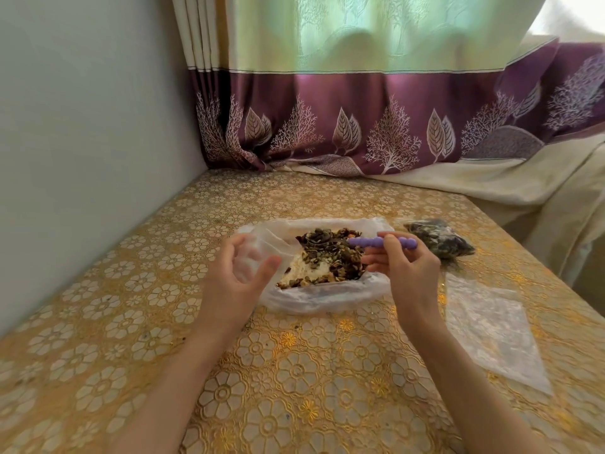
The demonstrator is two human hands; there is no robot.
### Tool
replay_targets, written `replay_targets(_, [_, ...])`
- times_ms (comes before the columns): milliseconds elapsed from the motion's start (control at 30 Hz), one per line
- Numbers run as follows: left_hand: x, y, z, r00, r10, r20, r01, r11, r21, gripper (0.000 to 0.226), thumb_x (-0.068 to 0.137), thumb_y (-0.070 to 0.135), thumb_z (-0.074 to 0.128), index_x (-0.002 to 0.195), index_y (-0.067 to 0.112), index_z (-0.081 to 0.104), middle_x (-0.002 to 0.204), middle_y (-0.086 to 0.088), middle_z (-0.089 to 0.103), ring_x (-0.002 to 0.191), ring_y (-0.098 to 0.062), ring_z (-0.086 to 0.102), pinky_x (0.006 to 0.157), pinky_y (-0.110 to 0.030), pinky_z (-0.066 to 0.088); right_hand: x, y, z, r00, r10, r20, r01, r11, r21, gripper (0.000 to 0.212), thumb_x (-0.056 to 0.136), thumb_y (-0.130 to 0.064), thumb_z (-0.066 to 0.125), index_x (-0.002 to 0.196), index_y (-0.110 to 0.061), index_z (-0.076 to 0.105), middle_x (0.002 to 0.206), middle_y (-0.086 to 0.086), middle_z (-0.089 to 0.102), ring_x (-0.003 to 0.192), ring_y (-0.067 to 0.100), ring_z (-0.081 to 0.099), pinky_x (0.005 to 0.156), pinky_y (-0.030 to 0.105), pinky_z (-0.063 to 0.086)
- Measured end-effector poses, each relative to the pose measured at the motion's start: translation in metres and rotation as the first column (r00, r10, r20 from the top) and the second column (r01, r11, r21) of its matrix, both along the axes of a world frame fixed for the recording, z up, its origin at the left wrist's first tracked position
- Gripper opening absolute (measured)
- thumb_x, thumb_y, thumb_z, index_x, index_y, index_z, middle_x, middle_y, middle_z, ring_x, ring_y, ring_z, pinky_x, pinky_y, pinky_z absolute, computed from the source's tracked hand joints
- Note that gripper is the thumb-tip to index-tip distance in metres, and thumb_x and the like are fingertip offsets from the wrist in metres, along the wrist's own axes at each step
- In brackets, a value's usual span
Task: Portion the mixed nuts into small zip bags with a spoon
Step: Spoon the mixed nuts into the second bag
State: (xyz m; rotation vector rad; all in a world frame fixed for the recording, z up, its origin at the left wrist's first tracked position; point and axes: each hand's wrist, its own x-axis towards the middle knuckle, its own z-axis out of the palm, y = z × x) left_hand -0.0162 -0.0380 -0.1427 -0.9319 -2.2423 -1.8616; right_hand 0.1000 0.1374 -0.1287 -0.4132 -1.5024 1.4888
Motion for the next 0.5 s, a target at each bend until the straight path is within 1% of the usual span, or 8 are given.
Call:
replay_targets(67, [0.000,0.002,-0.002,1.000,-0.010,-0.007,0.010,0.999,-0.031,0.051,0.066,0.067,0.056,0.109,0.044,0.040,0.095,0.041,0.053,0.088,0.021,0.051,0.066,-0.011,0.044,0.002,-0.002,0.006,0.998,0.020,-0.053,-0.020,1.000,-0.001,0.017,0.096,-0.006,0.048,0.087,-0.010,0.061,0.065,-0.001,0.072,0.058,0.013,0.065,0.052,0.019,0.052])
replay_targets(133, [0.001,0.003,-0.003,1.000,-0.014,-0.010,0.013,0.999,-0.050,0.046,0.067,0.068,0.056,0.105,0.048,0.039,0.091,0.054,0.046,0.088,0.031,0.044,0.063,-0.003,0.039,0.004,-0.005,0.011,0.994,0.040,-0.105,-0.040,0.999,-0.002,0.016,0.096,-0.005,0.048,0.091,-0.005,0.063,0.063,0.003,0.069,0.057,0.017,0.065,0.052,0.021,0.052])
replay_targets(200, [0.002,0.003,-0.003,1.000,-0.009,0.005,0.009,0.998,-0.057,0.040,0.068,0.069,0.055,0.100,0.051,0.039,0.090,0.057,0.043,0.087,0.033,0.042,0.062,-0.002,0.037,0.006,-0.008,0.016,0.987,0.081,-0.143,-0.079,0.997,0.017,0.016,0.096,-0.005,0.047,0.092,-0.003,0.063,0.063,0.005,0.067,0.057,0.018,0.064,0.052,0.022,0.051])
replay_targets(267, [0.003,0.004,-0.003,1.000,-0.018,0.017,0.018,0.999,-0.036,0.041,0.069,0.067,0.056,0.102,0.051,0.038,0.089,0.057,0.043,0.085,0.033,0.043,0.061,-0.002,0.040,0.008,-0.013,0.020,0.978,0.149,-0.149,-0.141,0.988,0.064,0.016,0.096,-0.005,0.047,0.091,-0.003,0.062,0.065,0.006,0.068,0.058,0.019,0.064,0.052,0.022,0.051])
replay_targets(300, [0.003,0.004,-0.003,1.000,-0.019,0.019,0.020,1.000,-0.012,0.045,0.069,0.066,0.056,0.106,0.048,0.038,0.089,0.054,0.046,0.084,0.032,0.045,0.060,-0.001,0.041,0.008,-0.016,0.021,0.971,0.192,-0.139,-0.180,0.979,0.096,0.016,0.095,-0.003,0.047,0.091,-0.003,0.062,0.067,0.007,0.069,0.058,0.019,0.065,0.052,0.022,0.052])
replay_targets(367, [0.004,0.005,-0.002,1.000,-0.009,0.023,0.009,0.999,0.033,0.053,0.068,0.066,0.056,0.111,0.039,0.041,0.092,0.038,0.057,0.082,0.024,0.052,0.060,-0.003,0.044,0.009,-0.021,0.022,0.955,0.278,-0.104,-0.259,0.952,0.163,0.016,0.094,0.001,0.047,0.093,-0.002,0.062,0.069,0.008,0.070,0.060,0.019,0.065,0.054,0.022,0.052])
replay_targets(433, [0.003,0.005,-0.001,0.999,0.005,0.040,-0.008,0.998,0.067,0.056,0.064,0.066,0.057,0.111,0.039,0.042,0.098,0.026,0.058,0.085,0.015,0.058,0.063,-0.010,0.049,0.008,-0.023,0.022,0.934,0.352,-0.066,-0.332,0.920,0.209,0.018,0.093,0.005,0.046,0.094,-0.003,0.062,0.072,0.010,0.070,0.063,0.019,0.066,0.057,0.023,0.053])
replay_targets(500, [0.002,0.004,-0.001,0.997,0.019,0.070,-0.027,0.992,0.122,0.061,0.064,0.062,0.061,0.116,0.035,0.042,0.104,0.020,0.058,0.086,0.011,0.061,0.065,-0.010,0.049,0.009,-0.024,0.021,0.914,0.405,-0.041,-0.385,0.893,0.233,0.021,0.093,0.007,0.047,0.095,-0.006,0.064,0.077,0.011,0.070,0.067,0.020,0.066,0.061,0.024,0.054])
